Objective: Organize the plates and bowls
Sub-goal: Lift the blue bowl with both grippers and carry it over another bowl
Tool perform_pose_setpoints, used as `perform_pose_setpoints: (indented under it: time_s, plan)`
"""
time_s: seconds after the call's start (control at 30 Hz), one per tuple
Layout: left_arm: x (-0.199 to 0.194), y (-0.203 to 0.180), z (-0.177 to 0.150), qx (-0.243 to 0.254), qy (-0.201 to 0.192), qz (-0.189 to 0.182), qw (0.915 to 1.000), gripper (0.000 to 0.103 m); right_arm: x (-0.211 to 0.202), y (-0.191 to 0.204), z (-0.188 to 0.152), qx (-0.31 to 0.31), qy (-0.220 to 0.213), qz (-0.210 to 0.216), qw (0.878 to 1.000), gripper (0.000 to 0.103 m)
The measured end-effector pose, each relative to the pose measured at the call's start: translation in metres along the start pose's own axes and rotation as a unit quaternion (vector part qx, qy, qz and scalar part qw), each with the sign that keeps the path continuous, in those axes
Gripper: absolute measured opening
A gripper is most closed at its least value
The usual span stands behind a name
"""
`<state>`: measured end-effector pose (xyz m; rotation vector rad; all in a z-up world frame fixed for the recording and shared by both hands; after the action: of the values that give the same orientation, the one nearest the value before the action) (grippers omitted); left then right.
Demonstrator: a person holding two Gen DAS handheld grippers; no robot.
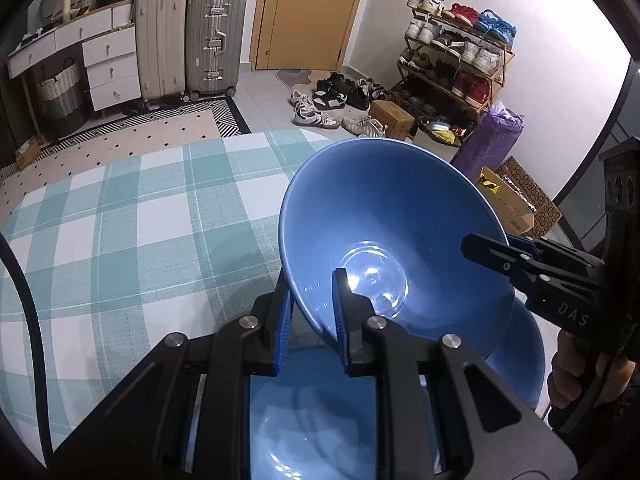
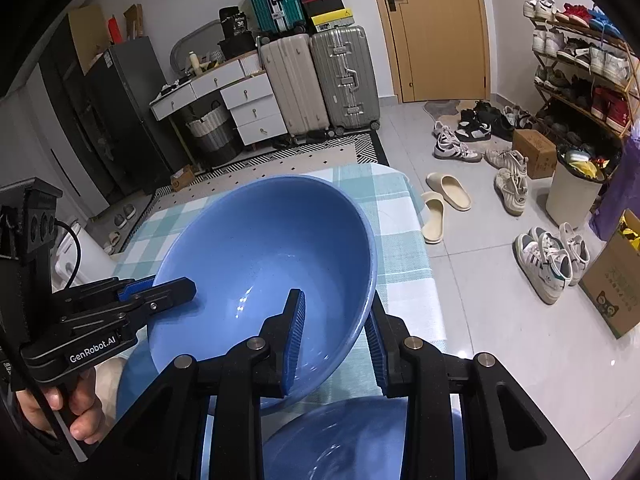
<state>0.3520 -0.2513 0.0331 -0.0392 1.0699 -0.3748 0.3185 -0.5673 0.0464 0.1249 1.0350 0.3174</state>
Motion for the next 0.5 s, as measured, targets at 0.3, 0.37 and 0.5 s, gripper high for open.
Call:
perform_pose_setpoints:
  time_s: [0.3, 0.37, 0.5]
  plan:
    - [-0.039, -0.004, -0.013, 0.001, -0.021, 0.003, 0.9998, 0.016, -0.026, 0.023, -0.004, -0.011, -0.018, 0.0, 1.0, 0.031]
    - [-0.049, -0.007, -0.017, 0.001, -0.026, 0.005, 0.9997, 0.016, -0.032, 0.027, -0.006, -0.013, -0.021, 0.0, 1.0, 0.031]
    - [-0.066, -0.01, -0.024, 0.001, -0.033, 0.008, 0.9994, 0.016, -0.042, 0.035, -0.009, -0.018, -0.026, 0.002, 0.999, 0.031]
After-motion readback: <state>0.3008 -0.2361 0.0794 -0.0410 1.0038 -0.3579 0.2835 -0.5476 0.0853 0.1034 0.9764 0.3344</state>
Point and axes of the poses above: each gripper's, at about its wrist camera, not at the fingertips, and x roughly the way its jaws point, y to its left, z to its top, the point moved 7 cm from there along x, roughly the way its jaws point, and after that the axes turned 11 degrees about y, right-handed, at the moved point
